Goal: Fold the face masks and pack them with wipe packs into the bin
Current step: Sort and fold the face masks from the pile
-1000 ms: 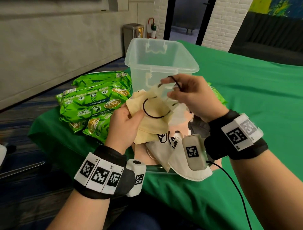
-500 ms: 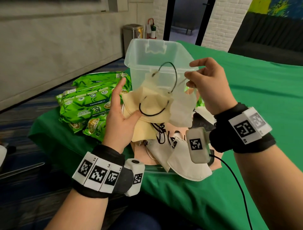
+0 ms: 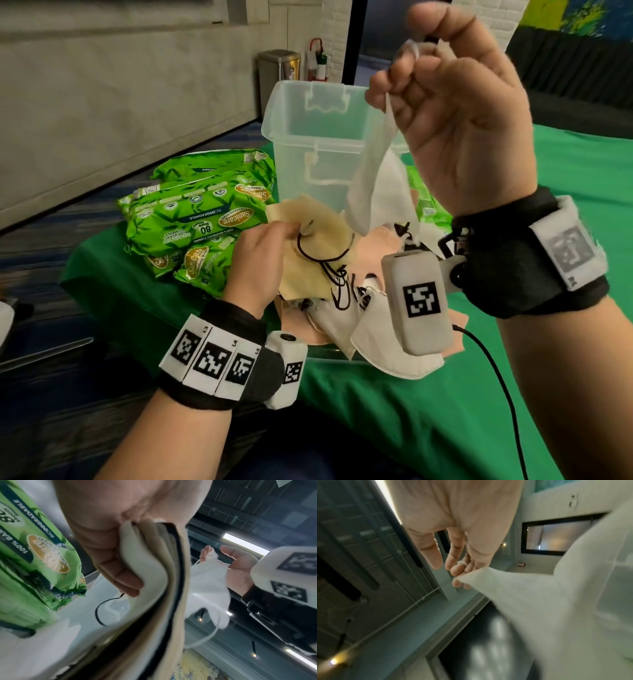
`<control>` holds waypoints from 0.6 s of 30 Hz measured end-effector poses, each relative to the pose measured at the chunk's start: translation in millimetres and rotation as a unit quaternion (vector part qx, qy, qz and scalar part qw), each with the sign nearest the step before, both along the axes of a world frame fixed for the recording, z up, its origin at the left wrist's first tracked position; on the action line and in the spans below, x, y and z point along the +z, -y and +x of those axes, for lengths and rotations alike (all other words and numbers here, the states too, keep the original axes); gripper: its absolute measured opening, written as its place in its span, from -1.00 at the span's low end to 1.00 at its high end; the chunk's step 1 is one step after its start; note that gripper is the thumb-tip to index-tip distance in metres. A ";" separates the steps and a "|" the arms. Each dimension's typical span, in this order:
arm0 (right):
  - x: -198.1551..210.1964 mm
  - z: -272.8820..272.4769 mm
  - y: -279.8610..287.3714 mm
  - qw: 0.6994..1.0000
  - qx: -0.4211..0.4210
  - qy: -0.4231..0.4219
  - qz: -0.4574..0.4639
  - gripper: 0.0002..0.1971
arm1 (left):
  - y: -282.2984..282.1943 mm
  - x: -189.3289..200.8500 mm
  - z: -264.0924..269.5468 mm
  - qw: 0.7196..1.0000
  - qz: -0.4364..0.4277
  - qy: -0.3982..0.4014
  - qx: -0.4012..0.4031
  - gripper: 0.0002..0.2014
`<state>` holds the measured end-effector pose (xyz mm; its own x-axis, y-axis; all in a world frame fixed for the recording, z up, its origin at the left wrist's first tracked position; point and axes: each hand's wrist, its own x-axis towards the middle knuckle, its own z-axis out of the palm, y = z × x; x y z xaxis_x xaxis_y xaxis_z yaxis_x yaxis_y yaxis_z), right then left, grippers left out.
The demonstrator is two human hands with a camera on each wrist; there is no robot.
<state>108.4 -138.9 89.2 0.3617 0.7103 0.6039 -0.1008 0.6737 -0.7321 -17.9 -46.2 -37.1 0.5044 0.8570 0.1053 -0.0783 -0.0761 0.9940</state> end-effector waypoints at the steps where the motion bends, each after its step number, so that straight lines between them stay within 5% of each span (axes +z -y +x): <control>1: 2.4 -2.9 0.6 1.000 0.023 -0.017 0.013 -0.79 | -0.3 0.3 0.2 1.000 -0.023 0.008 -0.007 -0.64; 5: 3.4 -6.3 -0.7 0.997 0.059 -0.046 0.028 -0.80 | 0.7 -2.5 0.1 0.993 -0.075 0.021 -0.091 -0.15; 10: -16.3 -2.5 -7.4 0.995 -0.043 0.014 -0.089 -0.81 | 2.7 4.8 -3.4 0.979 -0.139 0.105 -0.110 -0.05; 12: -28.5 0.1 -10.2 0.977 -0.094 0.075 -0.174 -0.83 | 0.2 6.0 -4.5 0.986 -0.115 0.092 -0.076 -0.28; 15: -41.1 0.5 -10.9 0.943 -0.141 0.121 -0.276 -0.80 | -0.3 4.7 -3.6 0.996 -0.065 0.064 -0.018 -0.97; 18: -46.0 5.2 -11.5 0.903 -0.231 0.124 -0.341 -0.82 | -1.1 -1.6 -3.0 0.998 -0.022 0.058 0.005 -0.83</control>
